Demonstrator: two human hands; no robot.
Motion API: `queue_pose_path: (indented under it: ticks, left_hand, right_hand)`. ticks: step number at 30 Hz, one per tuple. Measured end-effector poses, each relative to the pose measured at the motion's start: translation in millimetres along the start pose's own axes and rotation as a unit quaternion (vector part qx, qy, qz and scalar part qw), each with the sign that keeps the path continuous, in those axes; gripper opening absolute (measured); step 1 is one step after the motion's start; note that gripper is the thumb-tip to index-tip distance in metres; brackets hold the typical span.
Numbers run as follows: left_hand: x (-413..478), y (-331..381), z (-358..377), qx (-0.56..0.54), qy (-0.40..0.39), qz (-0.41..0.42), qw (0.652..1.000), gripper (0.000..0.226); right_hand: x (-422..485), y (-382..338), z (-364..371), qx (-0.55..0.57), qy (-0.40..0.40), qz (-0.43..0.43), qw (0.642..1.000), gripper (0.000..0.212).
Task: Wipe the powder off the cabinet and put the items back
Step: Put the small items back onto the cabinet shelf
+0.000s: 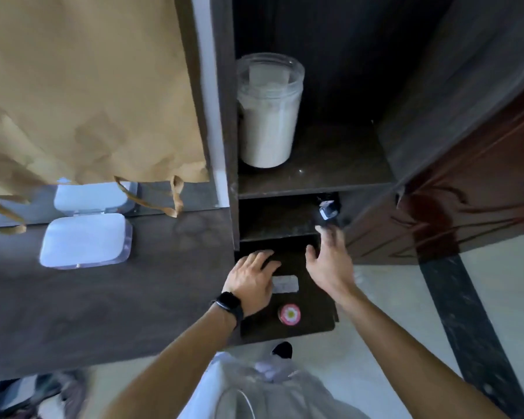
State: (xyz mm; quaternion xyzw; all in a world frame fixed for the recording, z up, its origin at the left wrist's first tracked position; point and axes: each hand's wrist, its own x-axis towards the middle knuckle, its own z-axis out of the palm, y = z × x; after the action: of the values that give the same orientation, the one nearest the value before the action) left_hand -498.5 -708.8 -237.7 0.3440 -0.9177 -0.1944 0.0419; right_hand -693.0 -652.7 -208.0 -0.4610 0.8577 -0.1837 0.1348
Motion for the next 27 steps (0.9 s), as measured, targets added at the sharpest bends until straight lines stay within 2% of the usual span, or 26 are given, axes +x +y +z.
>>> queue_pose_path:
  ticks: [3,7,9,12,15,19,23,27]
  left_hand:
    - [36,25,8,0.032,-0.069,-0.052,0.996,0.076]
    - [57,36,15,0.085,-0.125,-0.111,0.982,0.088]
    - [58,41,16,0.076,-0.135,-0.129,0.98,0.089]
    - [61,43,15,0.07,-0.144,-0.134,0.978,0.091]
    - [69,42,17,0.058,-0.146,-0.119,0.98,0.092]
    - [95,54,26,0.027,-0.114,-0.11,0.987,0.08]
    - [132,77,34,-0.055,-0.049,-0.157,0.985,0.079]
    - [174,99,33,-0.184,0.062,-0.23,0.954,0.088]
  right_hand:
    - [35,17,-14,-0.059,-0.033,0.006,0.998,0.068]
    - [58,26,-16,-0.107,-0.099,-0.006,0.989,0.072]
    - [59,28,-13,-0.096,-0.088,-0.009,0.991,0.066]
    - [57,34,-10,-0.087,-0.057,-0.024,0.994,0.045]
    - [47,45,-7,-0.033,-0.075,-0.062,0.995,0.042]
    - [14,67,-11,0.083,-0.054,-0.032,0.995,0.035]
    - [-32,106,-20,0.099,-0.037,0.031,0.994,0.035]
    - [-73,139,-37,0.127,-0.031,0.102,0.986,0.033]
